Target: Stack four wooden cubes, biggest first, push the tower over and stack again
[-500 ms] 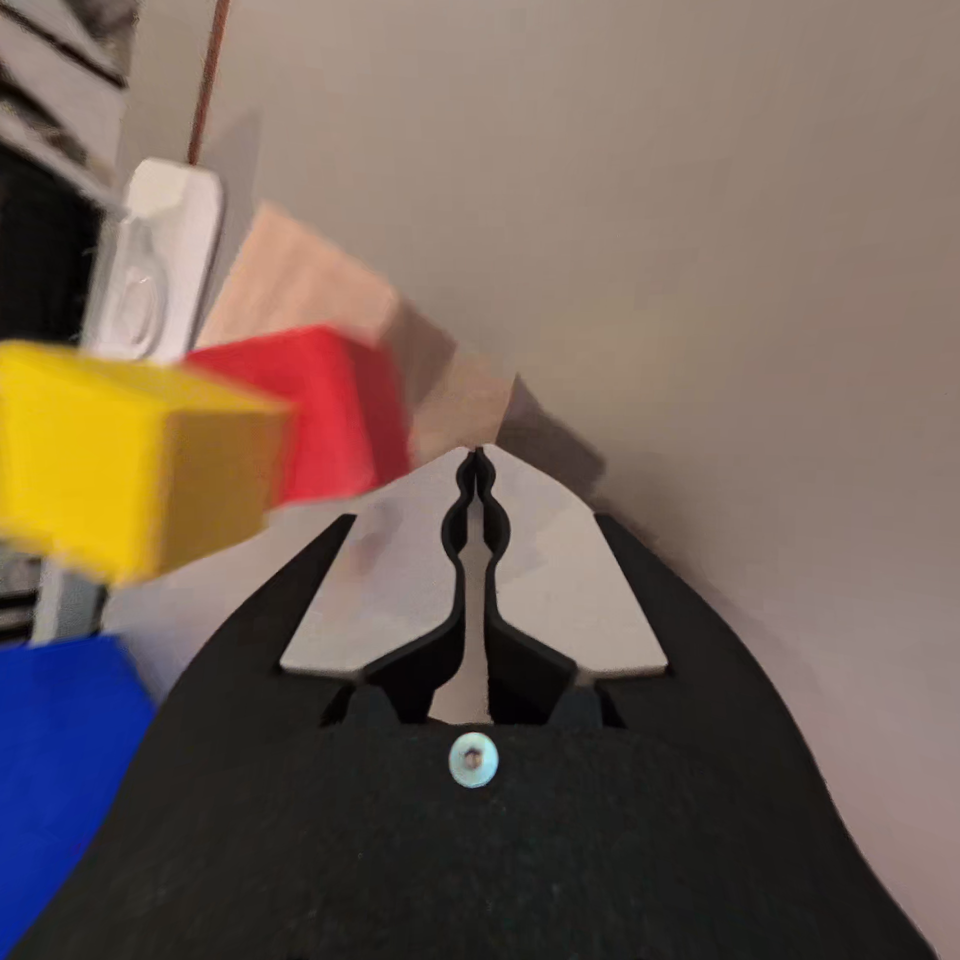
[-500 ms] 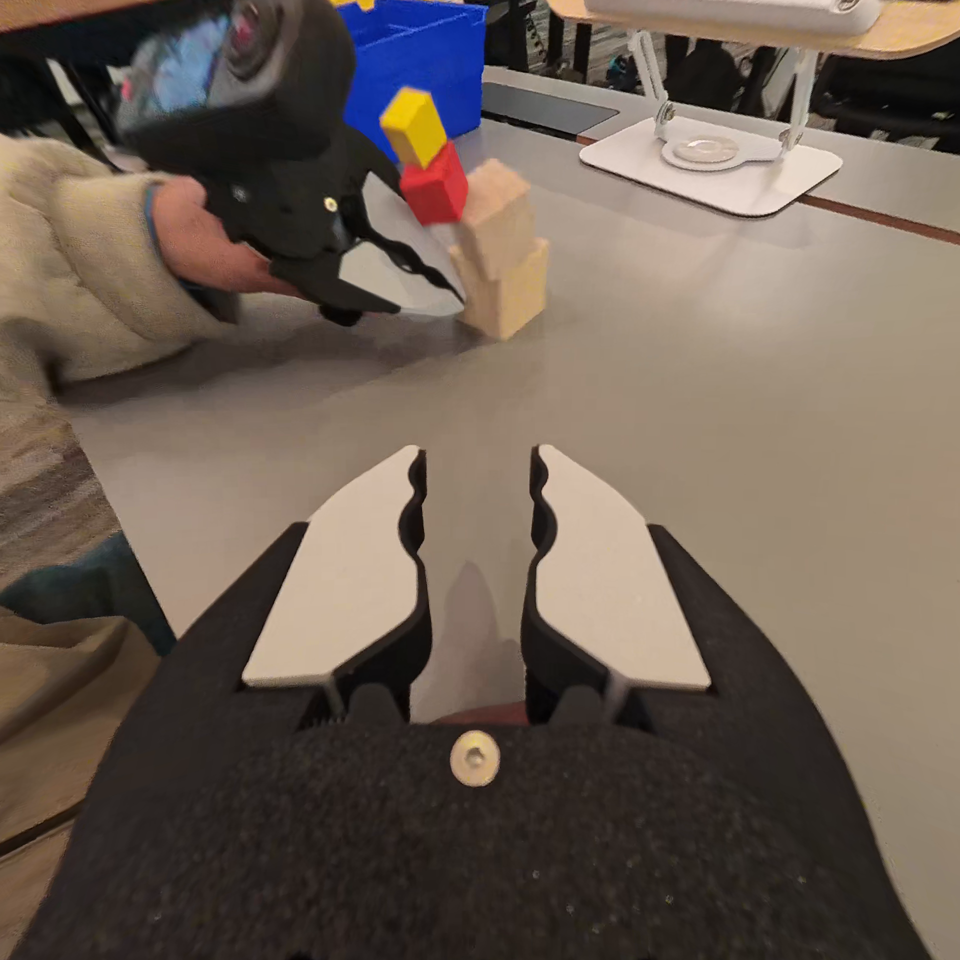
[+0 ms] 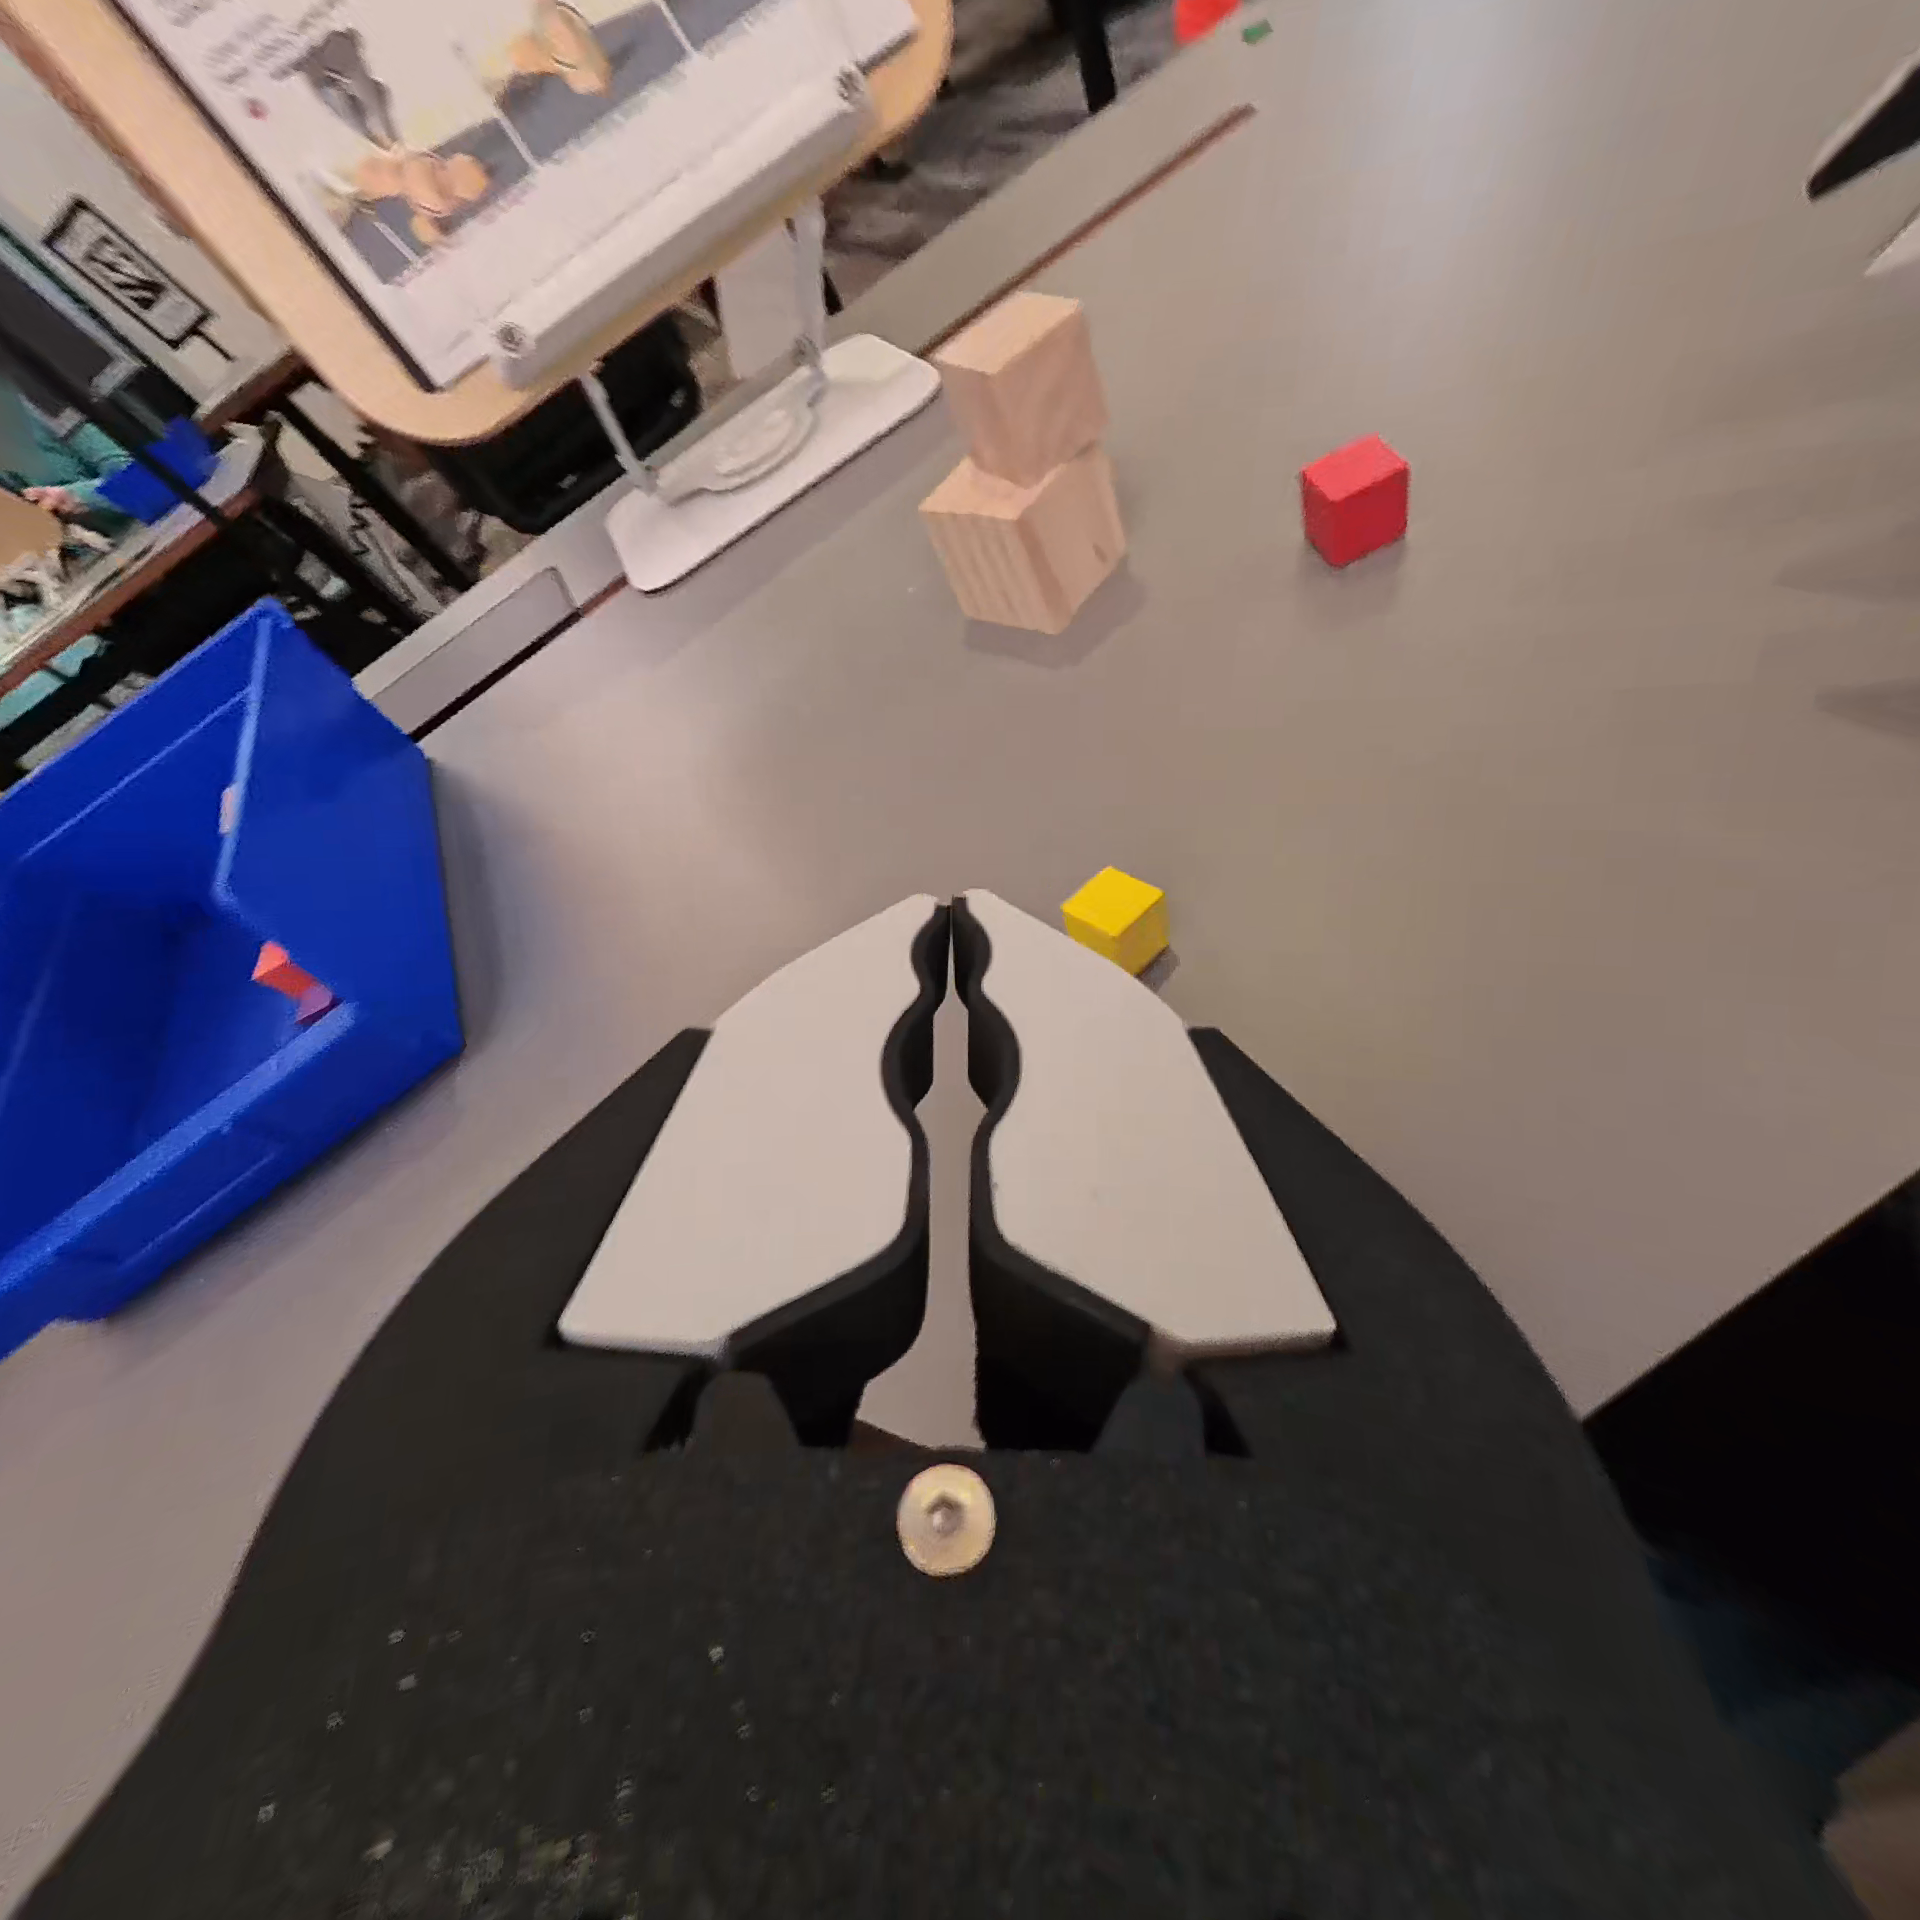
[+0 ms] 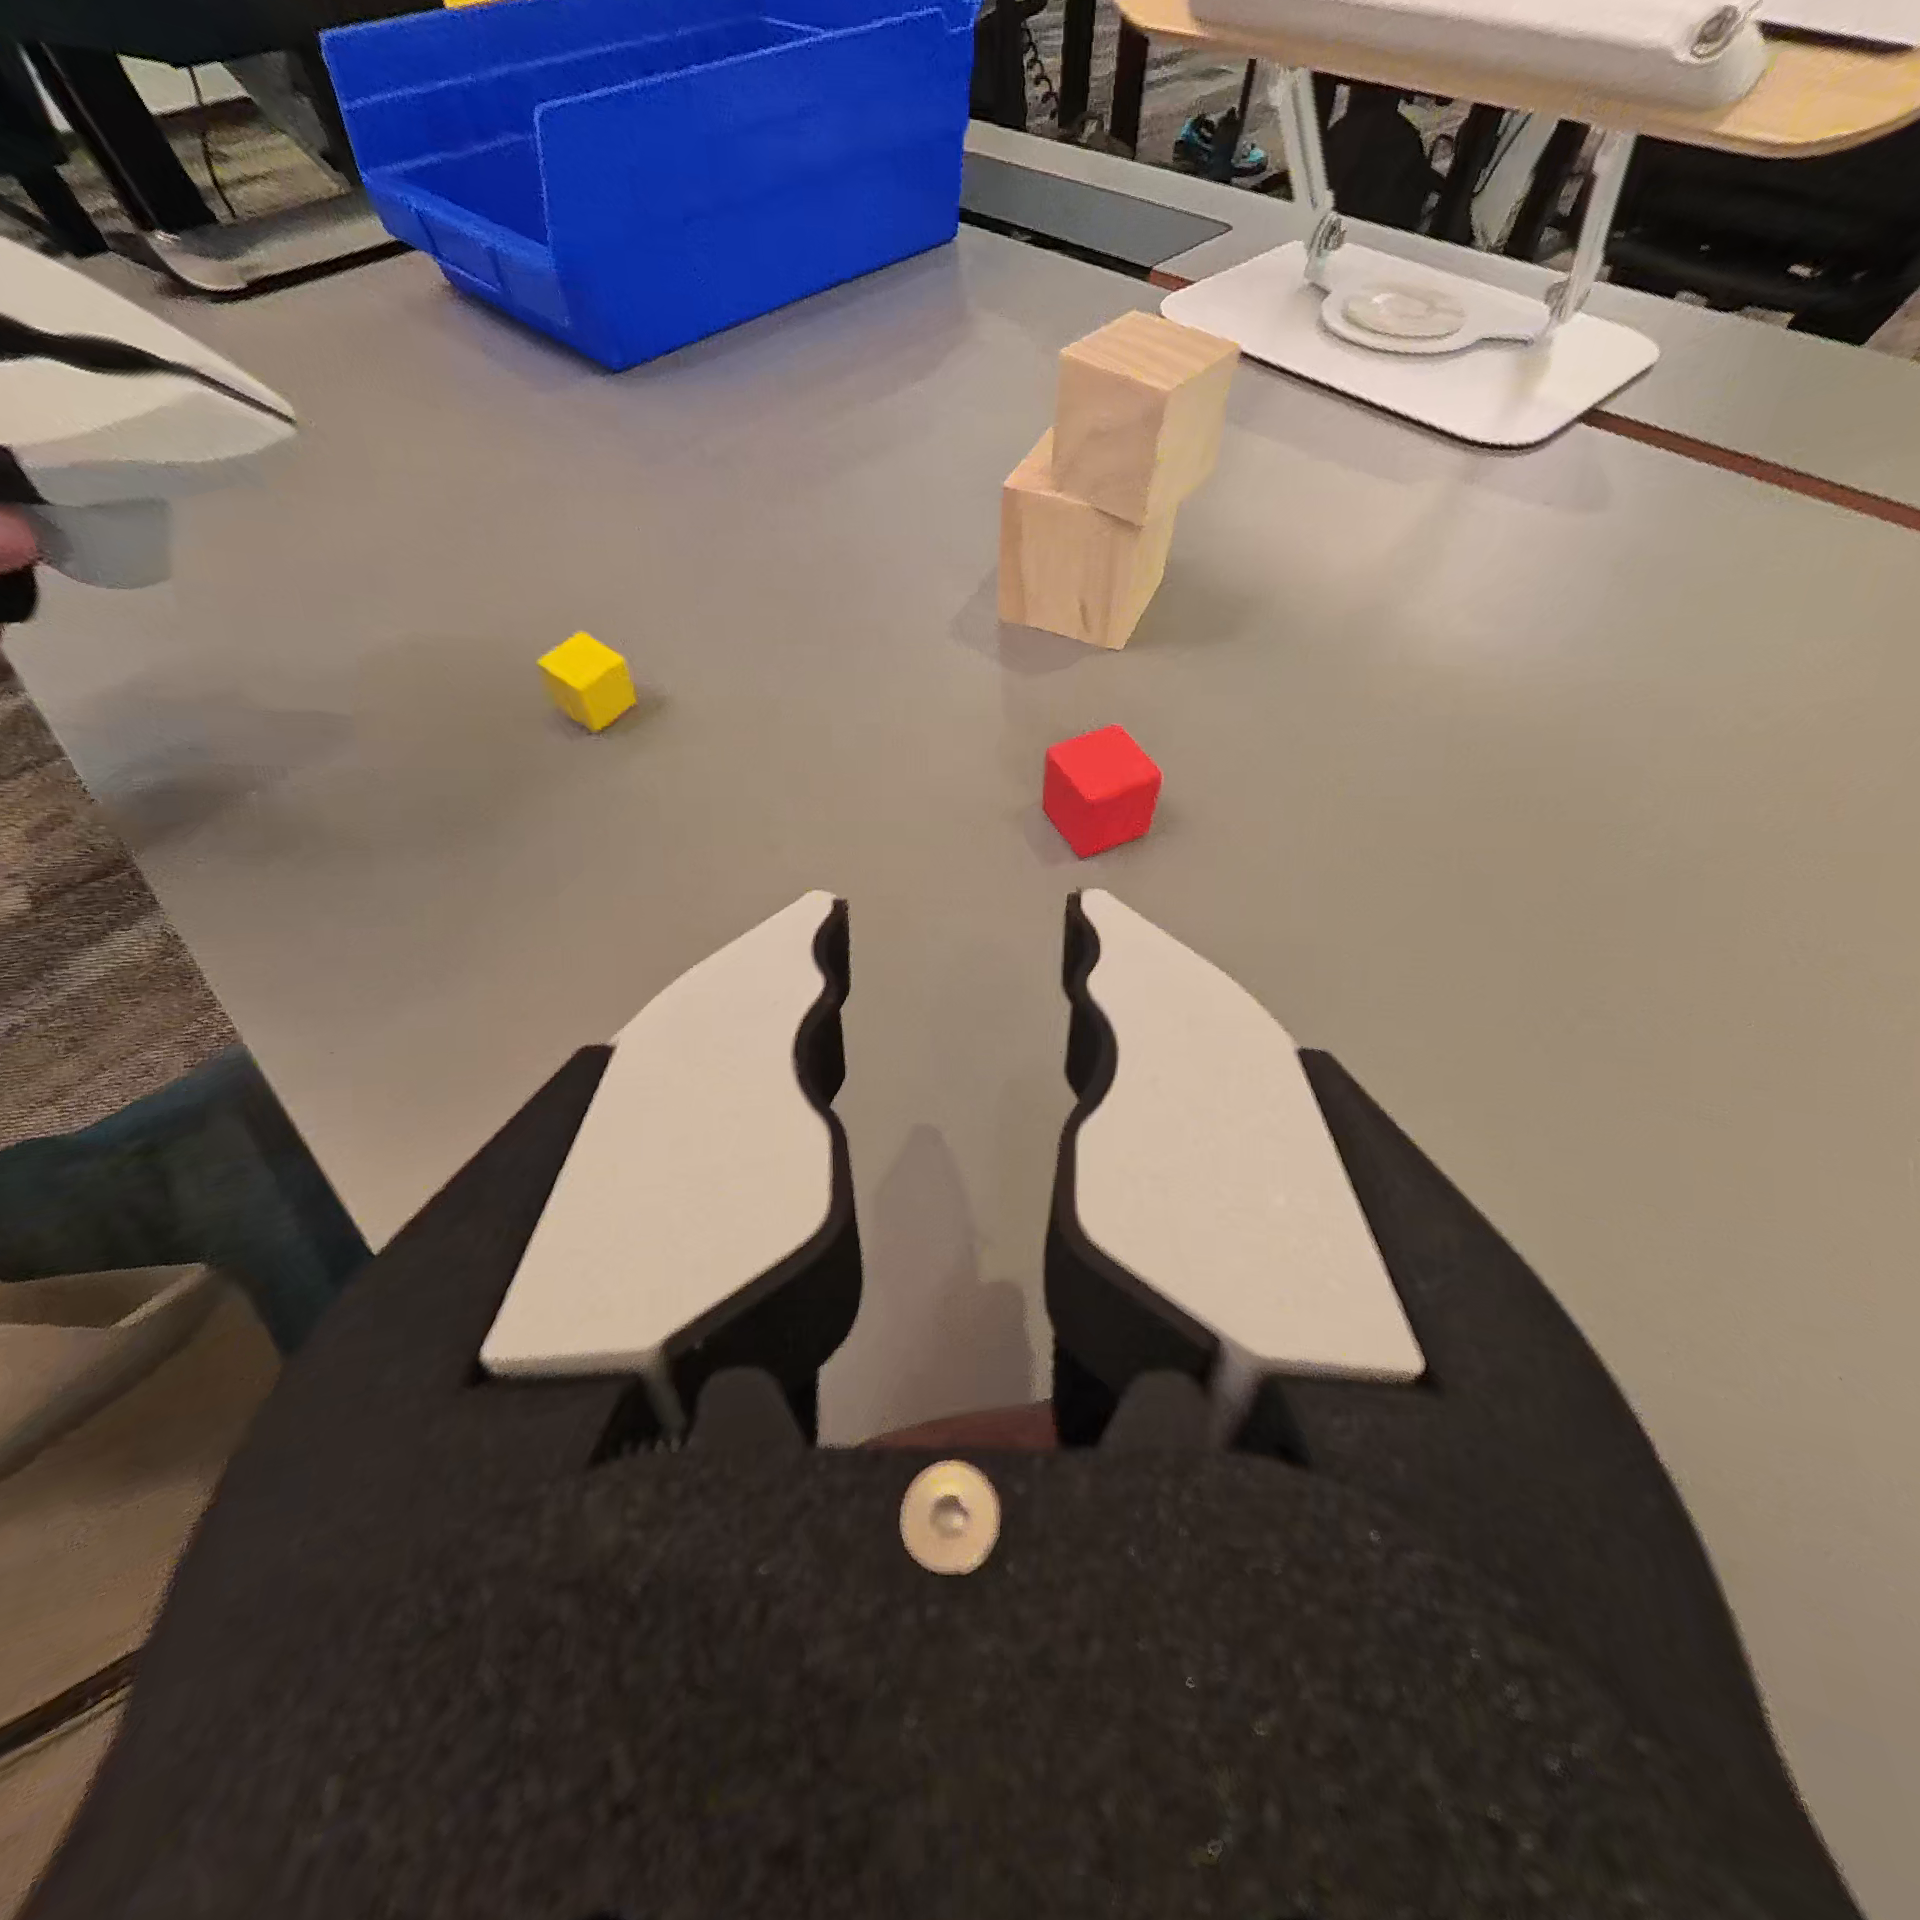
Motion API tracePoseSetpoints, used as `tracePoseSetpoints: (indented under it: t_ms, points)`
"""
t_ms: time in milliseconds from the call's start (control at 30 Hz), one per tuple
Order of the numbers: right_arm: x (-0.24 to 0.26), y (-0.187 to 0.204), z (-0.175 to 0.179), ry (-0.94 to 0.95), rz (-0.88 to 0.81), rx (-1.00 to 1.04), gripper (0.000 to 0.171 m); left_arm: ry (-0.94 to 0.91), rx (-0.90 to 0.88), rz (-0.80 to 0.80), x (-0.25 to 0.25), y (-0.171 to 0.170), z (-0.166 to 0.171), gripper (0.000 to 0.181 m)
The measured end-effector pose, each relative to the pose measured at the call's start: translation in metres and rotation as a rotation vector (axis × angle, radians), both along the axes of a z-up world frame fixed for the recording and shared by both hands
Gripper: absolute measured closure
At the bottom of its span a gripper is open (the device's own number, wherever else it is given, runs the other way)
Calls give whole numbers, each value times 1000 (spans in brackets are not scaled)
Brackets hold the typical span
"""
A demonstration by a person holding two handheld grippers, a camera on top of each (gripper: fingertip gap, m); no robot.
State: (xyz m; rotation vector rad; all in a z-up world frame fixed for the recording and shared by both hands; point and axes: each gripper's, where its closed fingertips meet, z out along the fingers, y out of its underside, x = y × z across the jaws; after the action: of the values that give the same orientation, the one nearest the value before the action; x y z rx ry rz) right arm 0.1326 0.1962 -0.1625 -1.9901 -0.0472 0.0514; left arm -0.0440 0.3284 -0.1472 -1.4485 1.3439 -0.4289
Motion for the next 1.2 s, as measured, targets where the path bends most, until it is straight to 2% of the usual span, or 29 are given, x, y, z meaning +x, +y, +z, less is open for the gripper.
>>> tracePoseSetpoints:
  t_ms: [167,267,333,400,500,800,1200]
  points:
    - [-6,7,-1,-41,-40,0,126,-182,-112,57,-17,-6,7,175]
    - [3,10,4,-71,-124,26,117,-331,-228,70,-20,-6,14,149]
    - [7,10,7,-72,-167,44,111,-382,-327,83,-19,-5,9,113]
    - [7,11,6,-69,-190,43,105,-410,-368,94,-19,-3,5,100]
    - [3,12,5,-77,-189,38,102,-423,-341,119,-22,-1,4,90]
    - [-4,10,-1,-99,-190,31,100,-366,-291,106,-24,-9,-5,83]
    - [-1,7,0,-88,-187,28,101,-309,-326,91,-17,-12,-18,88]
